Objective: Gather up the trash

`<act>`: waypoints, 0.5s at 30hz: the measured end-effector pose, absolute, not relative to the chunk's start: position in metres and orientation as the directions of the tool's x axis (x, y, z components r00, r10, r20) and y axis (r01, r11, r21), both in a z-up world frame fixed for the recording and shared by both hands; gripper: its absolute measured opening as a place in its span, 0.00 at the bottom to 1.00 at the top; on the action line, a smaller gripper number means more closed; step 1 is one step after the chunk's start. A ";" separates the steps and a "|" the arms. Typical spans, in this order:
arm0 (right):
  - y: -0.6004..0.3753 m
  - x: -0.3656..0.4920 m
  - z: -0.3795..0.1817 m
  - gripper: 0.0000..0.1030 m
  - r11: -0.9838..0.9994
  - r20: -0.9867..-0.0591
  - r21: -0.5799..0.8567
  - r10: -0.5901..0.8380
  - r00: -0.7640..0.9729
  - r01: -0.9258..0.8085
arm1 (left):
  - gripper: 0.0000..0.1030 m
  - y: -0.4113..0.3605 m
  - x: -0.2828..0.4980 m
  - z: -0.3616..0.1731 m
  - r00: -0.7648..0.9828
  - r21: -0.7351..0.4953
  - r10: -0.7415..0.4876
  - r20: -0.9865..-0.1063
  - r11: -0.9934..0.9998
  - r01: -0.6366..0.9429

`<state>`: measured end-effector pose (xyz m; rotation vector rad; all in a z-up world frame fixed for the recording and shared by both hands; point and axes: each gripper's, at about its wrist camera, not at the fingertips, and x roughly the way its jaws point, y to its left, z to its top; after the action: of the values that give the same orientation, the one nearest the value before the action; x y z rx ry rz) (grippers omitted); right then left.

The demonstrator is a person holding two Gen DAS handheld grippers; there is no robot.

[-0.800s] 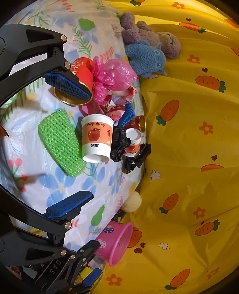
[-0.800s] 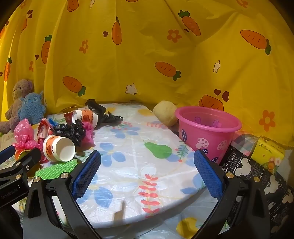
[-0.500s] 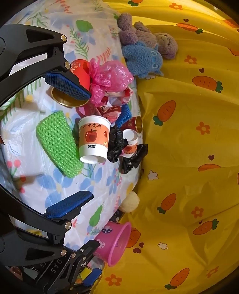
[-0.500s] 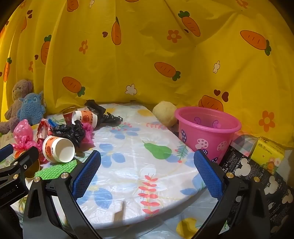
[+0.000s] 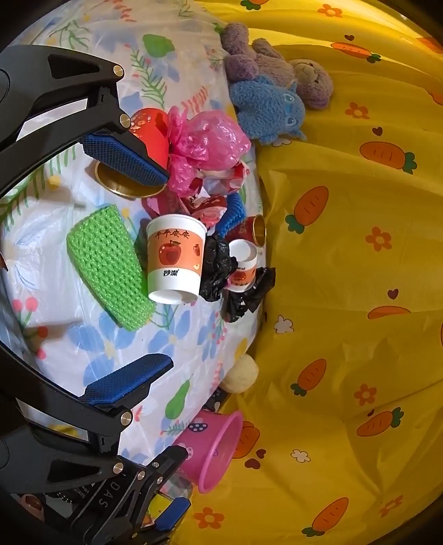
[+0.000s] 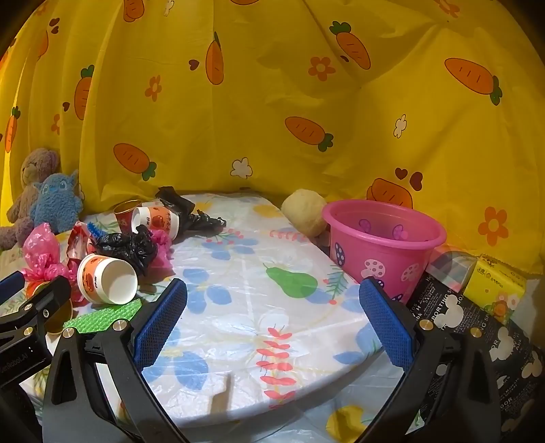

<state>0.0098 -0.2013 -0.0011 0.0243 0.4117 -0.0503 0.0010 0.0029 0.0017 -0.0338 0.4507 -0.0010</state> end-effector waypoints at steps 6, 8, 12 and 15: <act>-0.202 0.010 0.001 0.95 0.998 -0.400 0.012 -0.046 0.915 0.055 | 0.94 0.004 0.001 0.000 0.900 -0.036 -0.010 -0.436 0.999 -0.006; -0.202 0.010 0.000 0.95 0.998 -0.400 0.012 -0.047 0.915 0.056 | 0.94 0.004 0.001 0.001 0.900 -0.037 -0.011 -0.435 0.999 -0.006; -0.203 0.010 0.000 0.95 0.998 -0.400 0.012 -0.046 0.915 0.056 | 0.94 0.004 0.002 0.001 0.900 -0.036 -0.010 -0.436 0.999 -0.007; -0.202 0.010 -0.001 0.95 0.998 -0.400 0.010 -0.047 0.915 0.056 | 0.94 0.005 0.001 0.001 0.900 -0.037 -0.010 -0.436 0.999 -0.007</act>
<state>0.0098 -0.2019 -0.0009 0.0219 0.4115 -0.0531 0.0010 0.0049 0.0013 -0.0374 0.4508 -0.0017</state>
